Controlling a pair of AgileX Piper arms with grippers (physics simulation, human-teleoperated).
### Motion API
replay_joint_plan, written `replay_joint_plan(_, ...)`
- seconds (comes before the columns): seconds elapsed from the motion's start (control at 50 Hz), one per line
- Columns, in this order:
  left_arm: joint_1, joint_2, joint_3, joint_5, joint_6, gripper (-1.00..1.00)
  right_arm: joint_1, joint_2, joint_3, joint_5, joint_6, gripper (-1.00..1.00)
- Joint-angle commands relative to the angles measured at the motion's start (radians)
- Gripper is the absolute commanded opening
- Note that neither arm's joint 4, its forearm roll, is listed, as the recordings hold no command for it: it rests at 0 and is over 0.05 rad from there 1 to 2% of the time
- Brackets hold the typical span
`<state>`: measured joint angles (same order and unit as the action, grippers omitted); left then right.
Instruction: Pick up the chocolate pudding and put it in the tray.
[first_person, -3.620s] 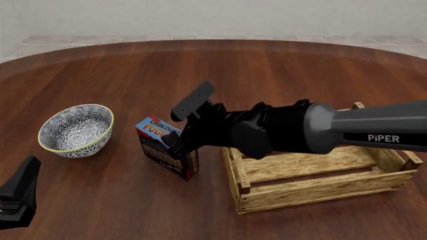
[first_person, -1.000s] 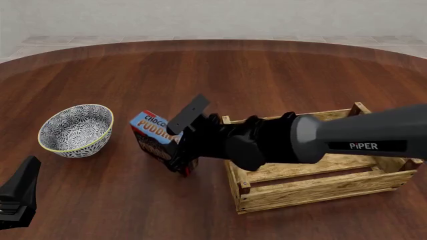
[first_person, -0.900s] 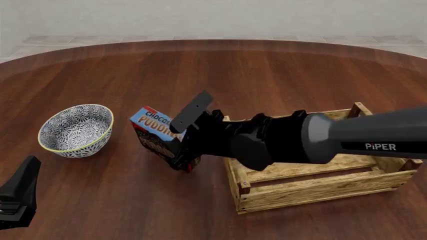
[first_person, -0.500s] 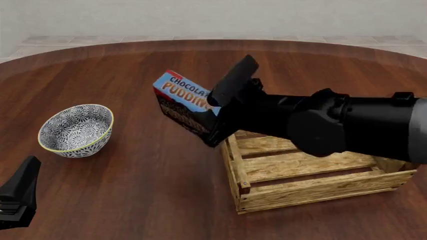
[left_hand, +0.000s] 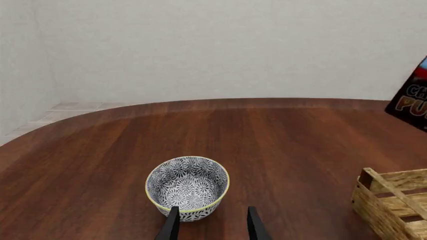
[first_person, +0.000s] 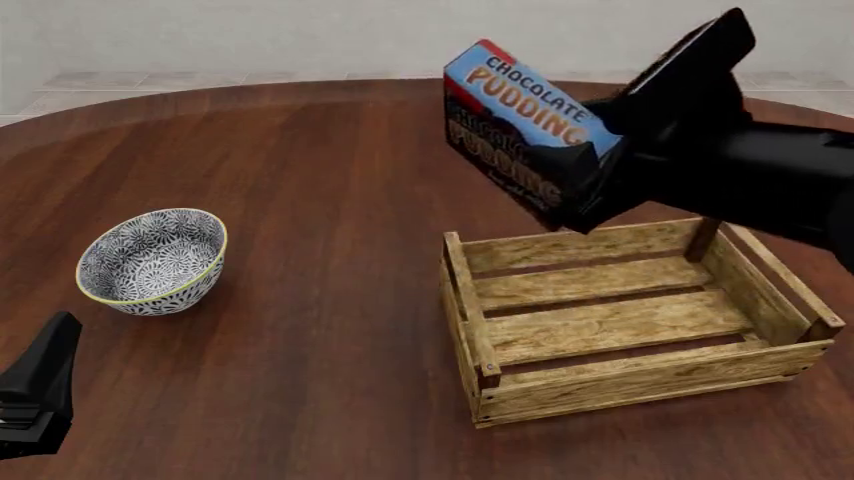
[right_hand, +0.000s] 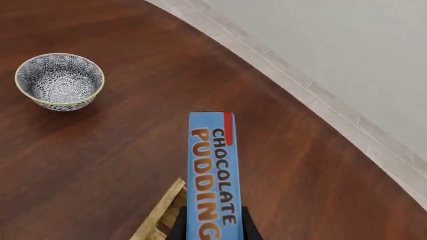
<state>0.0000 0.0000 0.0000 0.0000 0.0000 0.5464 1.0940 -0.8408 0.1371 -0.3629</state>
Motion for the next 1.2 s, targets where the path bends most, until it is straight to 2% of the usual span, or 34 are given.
replay_joint_plan(0.02, 0.000, 0.000, 0.000, 0.000, 0.000, 1.00, -0.097, -0.107, 0.054, 0.040, -0.005, -1.00)
replay_joint_plan(0.24, 0.000, 0.000, 0.000, 0.000, 0.000, 1.00, -0.166, -0.167, 0.133, 0.041, -0.012, -1.00)
replay_joint_plan(0.44, 0.000, 0.000, 0.000, 0.000, 0.000, 1.00, -0.221, -0.187, 0.153, 0.036, 0.019, -1.00)
replay_joint_plan(0.62, 0.000, 0.000, 0.000, 0.000, 0.000, 1.00, -0.253, -0.179, 0.195, 0.003, 0.022, -1.00)
replay_joint_plan(0.9, 0.000, 0.000, 0.000, 0.000, 0.000, 1.00, -0.284, -0.177, 0.232, -0.016, 0.026, -1.00)
replay_joint_plan(1.2, 0.000, 0.000, 0.000, 0.000, 0.000, 1.00, -0.273, -0.158, 0.276, -0.054, 0.054, -1.00)
